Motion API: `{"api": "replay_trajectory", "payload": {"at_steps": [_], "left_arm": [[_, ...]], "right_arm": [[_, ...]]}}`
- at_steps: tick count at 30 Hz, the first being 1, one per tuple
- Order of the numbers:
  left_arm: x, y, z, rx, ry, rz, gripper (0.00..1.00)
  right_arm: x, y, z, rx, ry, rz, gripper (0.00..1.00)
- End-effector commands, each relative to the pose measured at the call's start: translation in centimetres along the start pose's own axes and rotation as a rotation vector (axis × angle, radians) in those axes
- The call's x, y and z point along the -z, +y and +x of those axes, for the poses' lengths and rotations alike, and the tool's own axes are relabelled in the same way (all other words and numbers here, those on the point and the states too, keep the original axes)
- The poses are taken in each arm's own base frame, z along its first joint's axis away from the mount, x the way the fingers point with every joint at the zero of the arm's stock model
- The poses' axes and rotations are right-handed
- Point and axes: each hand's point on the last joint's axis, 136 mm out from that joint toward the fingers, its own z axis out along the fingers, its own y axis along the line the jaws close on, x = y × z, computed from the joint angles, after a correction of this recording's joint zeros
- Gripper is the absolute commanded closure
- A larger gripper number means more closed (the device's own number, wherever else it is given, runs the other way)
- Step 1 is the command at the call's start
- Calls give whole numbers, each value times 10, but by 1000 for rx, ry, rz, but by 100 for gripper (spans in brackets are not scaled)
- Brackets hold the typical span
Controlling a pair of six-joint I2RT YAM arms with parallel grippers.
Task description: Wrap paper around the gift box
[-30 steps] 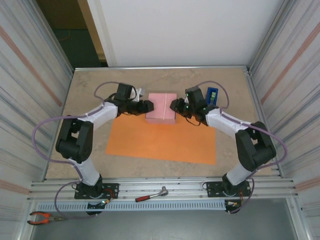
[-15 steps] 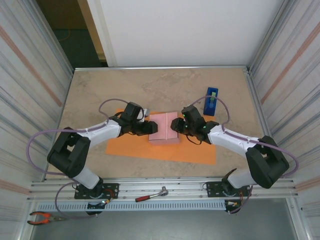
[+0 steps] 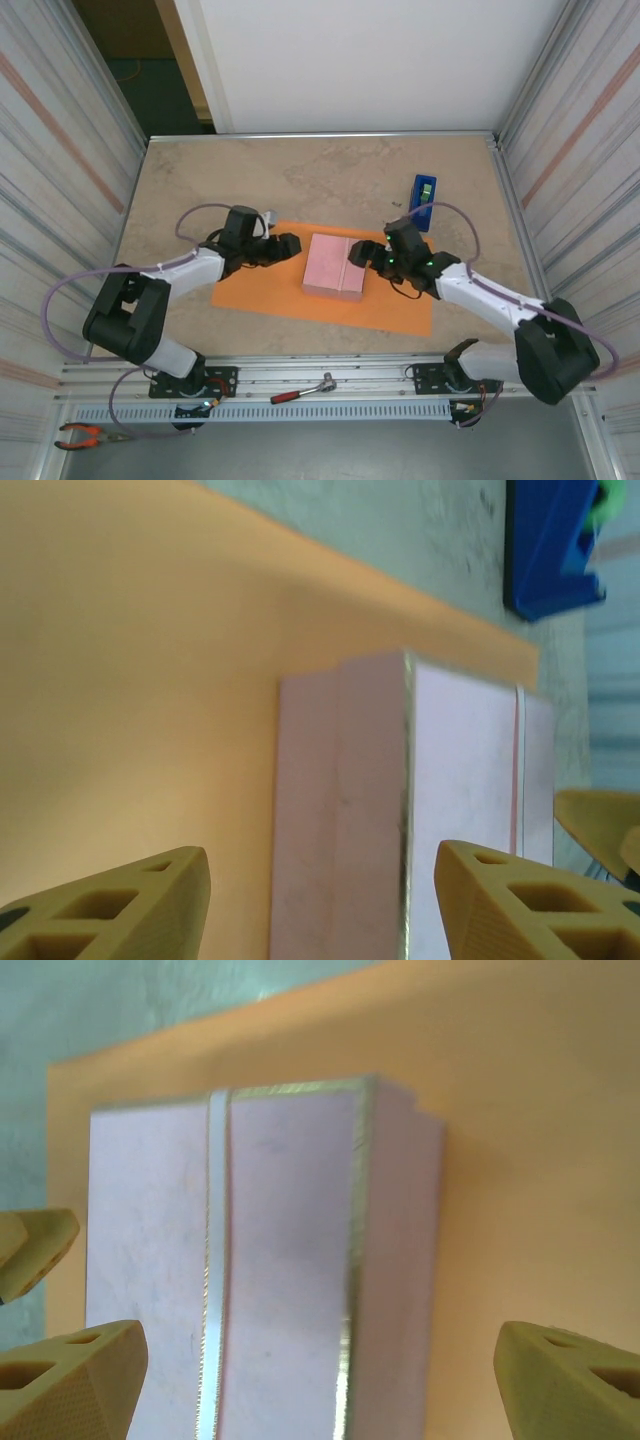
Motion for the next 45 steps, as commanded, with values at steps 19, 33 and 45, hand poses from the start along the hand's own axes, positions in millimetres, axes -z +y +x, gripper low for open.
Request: {"api": "replay_trajectory", "payload": {"at_steps": [19,33,45], "left_arm": [[-27,67,-8,275,-56,-70,36],[24,146,-5,491,-227,-264,34],[42,180,-21,527,-269,-349,32]], "right_arm": [[-23,-72,15,-93,75,116,76],[-80,-53,20,-27,170,146,79],[-144,-25,-6,-3,269,123,79]]}}
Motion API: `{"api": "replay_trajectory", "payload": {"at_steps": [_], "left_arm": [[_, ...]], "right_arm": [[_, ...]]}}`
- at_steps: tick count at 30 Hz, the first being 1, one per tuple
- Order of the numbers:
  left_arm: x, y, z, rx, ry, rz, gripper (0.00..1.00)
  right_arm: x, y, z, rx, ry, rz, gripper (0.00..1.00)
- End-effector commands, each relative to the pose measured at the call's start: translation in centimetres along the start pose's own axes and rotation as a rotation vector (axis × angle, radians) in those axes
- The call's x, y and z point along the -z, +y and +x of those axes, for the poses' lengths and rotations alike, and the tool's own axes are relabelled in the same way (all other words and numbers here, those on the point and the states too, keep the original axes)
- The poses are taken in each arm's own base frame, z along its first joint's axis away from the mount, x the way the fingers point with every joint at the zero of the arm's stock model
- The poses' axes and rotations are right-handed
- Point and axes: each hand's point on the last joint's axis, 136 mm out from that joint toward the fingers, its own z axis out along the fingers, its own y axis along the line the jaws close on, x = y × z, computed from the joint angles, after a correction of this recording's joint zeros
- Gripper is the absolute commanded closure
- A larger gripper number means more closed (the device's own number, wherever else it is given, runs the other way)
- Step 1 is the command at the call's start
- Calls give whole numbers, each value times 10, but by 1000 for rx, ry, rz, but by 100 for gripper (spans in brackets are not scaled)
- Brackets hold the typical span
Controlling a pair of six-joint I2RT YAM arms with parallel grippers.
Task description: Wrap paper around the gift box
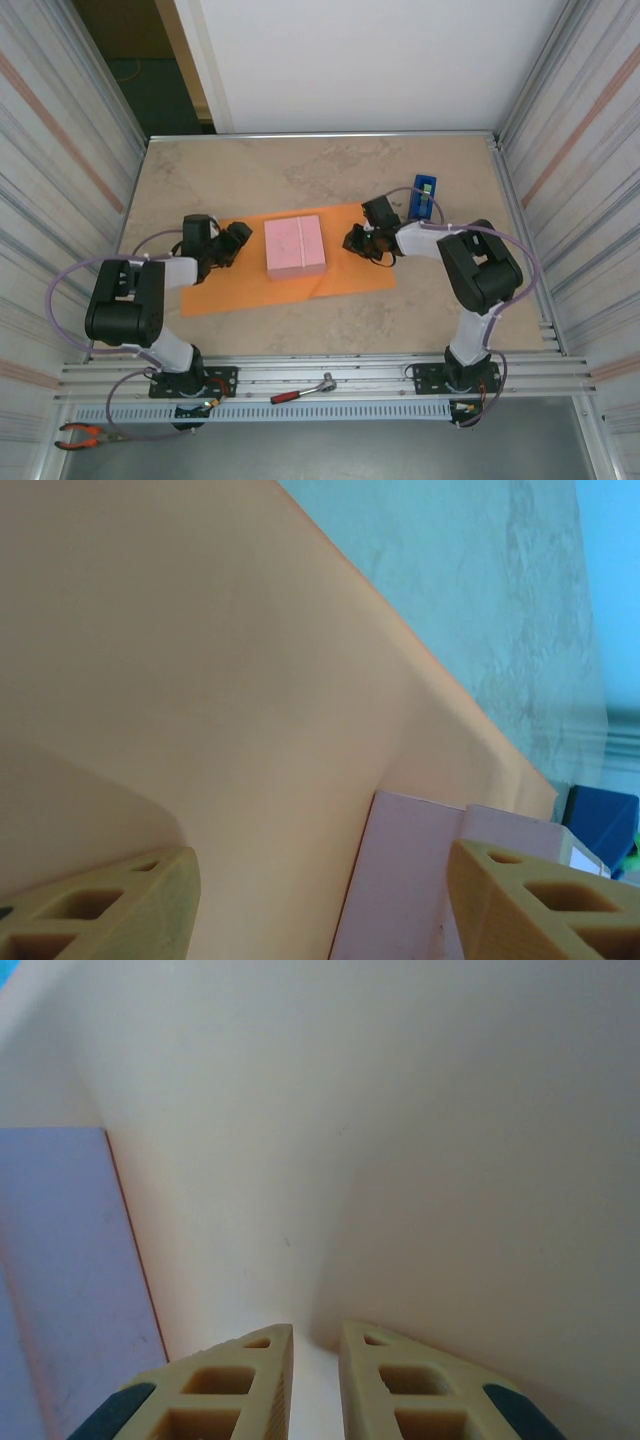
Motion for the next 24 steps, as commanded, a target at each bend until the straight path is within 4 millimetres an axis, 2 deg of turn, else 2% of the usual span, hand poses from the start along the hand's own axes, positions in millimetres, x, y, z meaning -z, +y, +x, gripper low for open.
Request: {"api": "replay_trajectory", "payload": {"at_steps": [1,7,12,18,23,24], "left_arm": [[-3,56,16,22,45,-207,32],[-5,40,9,-32,57,-168,32],[4,5,-2,-120,57,-93,31],[24,-37,-5,-234,57,-10,28],[35,-63,10,-332,85,22,26],[35,-63,14,-340,91,18,26]], "right_arm": [[-22,-26,15,-1,97,90,79],[-18,-27,-10,-30,65,77,78],[0,-24,-25,-25,43,42,76],[31,1,-34,17,4,-15,66],[62,25,-36,58,-51,-51,51],[65,27,-35,66,-56,-48,50]]}}
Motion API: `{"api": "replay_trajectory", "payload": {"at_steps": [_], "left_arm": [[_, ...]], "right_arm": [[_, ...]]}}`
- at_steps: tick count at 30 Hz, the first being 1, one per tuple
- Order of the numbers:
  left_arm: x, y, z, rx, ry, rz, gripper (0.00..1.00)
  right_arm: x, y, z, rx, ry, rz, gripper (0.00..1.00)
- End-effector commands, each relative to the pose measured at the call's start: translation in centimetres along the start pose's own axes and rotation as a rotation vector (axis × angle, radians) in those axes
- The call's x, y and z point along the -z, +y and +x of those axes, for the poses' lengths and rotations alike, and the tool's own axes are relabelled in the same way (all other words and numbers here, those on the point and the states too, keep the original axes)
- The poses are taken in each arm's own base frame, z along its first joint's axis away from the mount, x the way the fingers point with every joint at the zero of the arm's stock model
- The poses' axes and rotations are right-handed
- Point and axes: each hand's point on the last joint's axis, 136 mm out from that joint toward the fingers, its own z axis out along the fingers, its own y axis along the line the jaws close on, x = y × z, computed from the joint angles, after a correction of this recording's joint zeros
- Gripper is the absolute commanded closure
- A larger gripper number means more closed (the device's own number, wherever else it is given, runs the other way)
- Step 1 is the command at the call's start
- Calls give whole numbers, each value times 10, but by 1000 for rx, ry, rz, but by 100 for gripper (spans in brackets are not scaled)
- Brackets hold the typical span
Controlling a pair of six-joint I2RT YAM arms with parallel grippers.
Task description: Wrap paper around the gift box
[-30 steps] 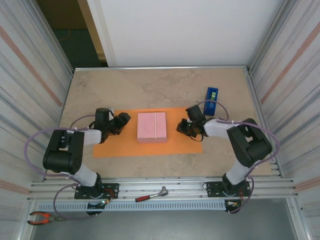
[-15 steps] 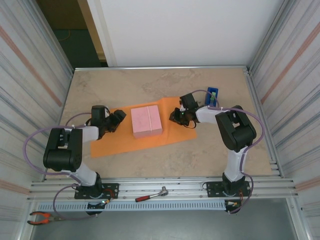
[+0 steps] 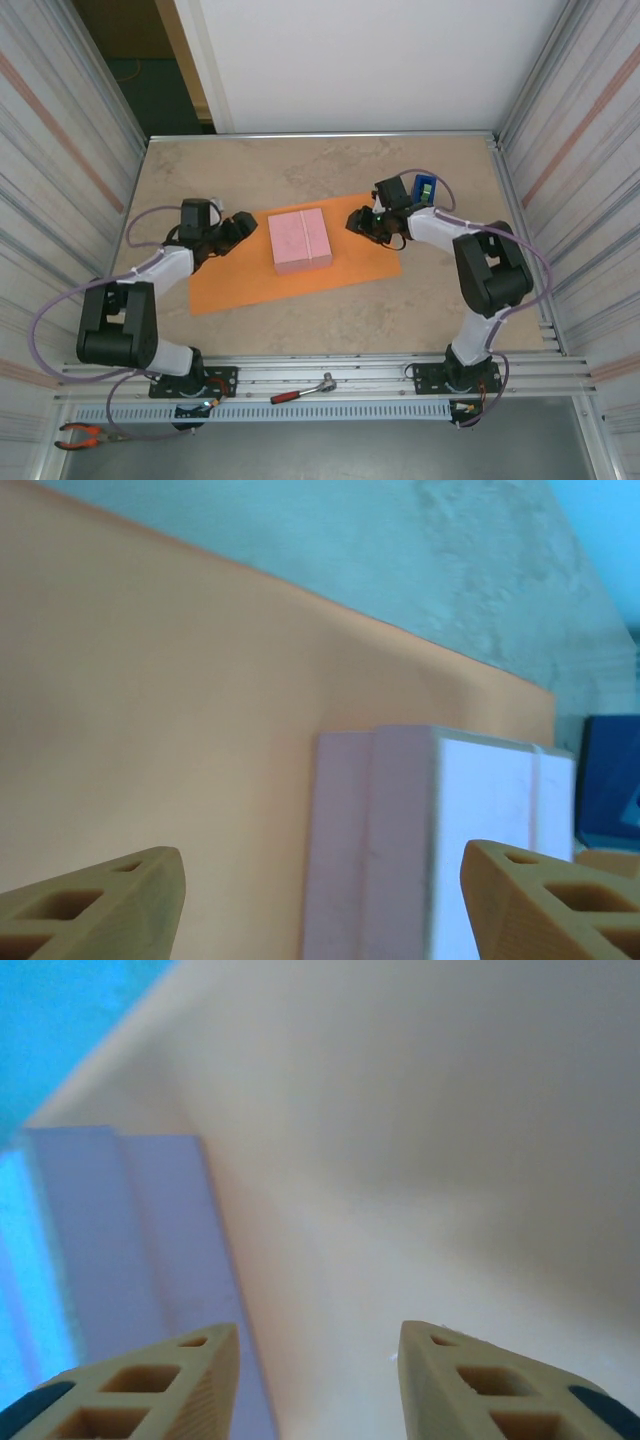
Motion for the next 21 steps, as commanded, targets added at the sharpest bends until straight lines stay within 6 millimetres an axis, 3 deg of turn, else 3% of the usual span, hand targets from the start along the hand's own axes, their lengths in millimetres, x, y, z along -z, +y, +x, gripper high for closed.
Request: {"api": "replay_trajectory", "payload": {"at_steps": [1,4,8,21], "left_arm": [[7,-14,11,-76,38,9,25],[3,-14,17,-73,41,14,24],[-5,-15,19,-61,61,22,24],[-9,-16,22,-76,80,32,23]], "right_arm": [[22,13,3,45,-28,5,50],[25,6,6,47,-41,29,50],[17,-18,11,3,-40,72,54],[-4,-79,53,-116,-7,176,60]]}}
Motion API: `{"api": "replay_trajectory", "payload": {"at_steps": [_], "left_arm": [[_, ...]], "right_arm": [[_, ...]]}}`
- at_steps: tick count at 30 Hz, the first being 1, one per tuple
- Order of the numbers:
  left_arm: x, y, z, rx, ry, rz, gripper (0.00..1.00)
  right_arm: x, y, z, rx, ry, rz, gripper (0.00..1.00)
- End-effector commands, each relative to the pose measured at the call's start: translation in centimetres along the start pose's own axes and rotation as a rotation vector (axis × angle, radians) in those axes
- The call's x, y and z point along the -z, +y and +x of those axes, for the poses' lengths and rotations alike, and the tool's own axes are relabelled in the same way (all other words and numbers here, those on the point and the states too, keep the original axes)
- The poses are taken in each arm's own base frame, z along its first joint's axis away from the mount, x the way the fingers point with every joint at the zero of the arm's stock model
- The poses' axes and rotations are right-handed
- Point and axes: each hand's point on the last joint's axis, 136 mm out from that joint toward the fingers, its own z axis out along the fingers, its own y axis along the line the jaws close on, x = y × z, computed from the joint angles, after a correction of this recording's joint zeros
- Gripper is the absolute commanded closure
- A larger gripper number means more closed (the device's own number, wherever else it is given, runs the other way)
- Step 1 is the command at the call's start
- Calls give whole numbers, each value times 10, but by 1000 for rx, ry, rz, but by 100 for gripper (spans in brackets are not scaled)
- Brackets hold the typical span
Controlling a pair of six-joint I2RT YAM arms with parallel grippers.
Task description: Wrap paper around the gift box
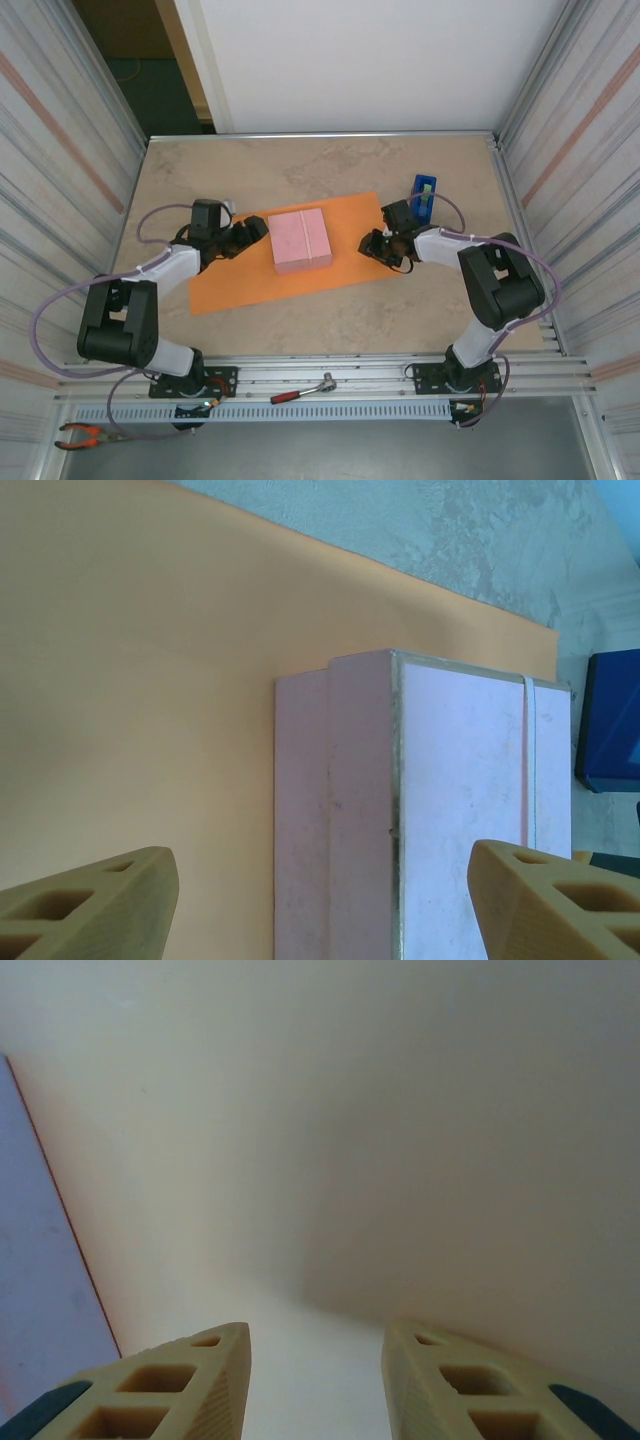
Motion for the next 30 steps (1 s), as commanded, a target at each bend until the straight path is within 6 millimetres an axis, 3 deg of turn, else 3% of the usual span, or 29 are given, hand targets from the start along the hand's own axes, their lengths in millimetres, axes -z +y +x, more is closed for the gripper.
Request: {"api": "replay_trajectory", "payload": {"at_steps": [1,11,30], "left_arm": [[0,-8,-1,-34,5,24,23],[3,-11,-1,-48,6,31,22],[9,-23,12,-62,52,101,18]], "right_arm": [[-5,-21,9,-46,-4,51,60],[7,-47,31,-100,-18,87,62],[57,-73,43,-142,-104,165,60]]}}
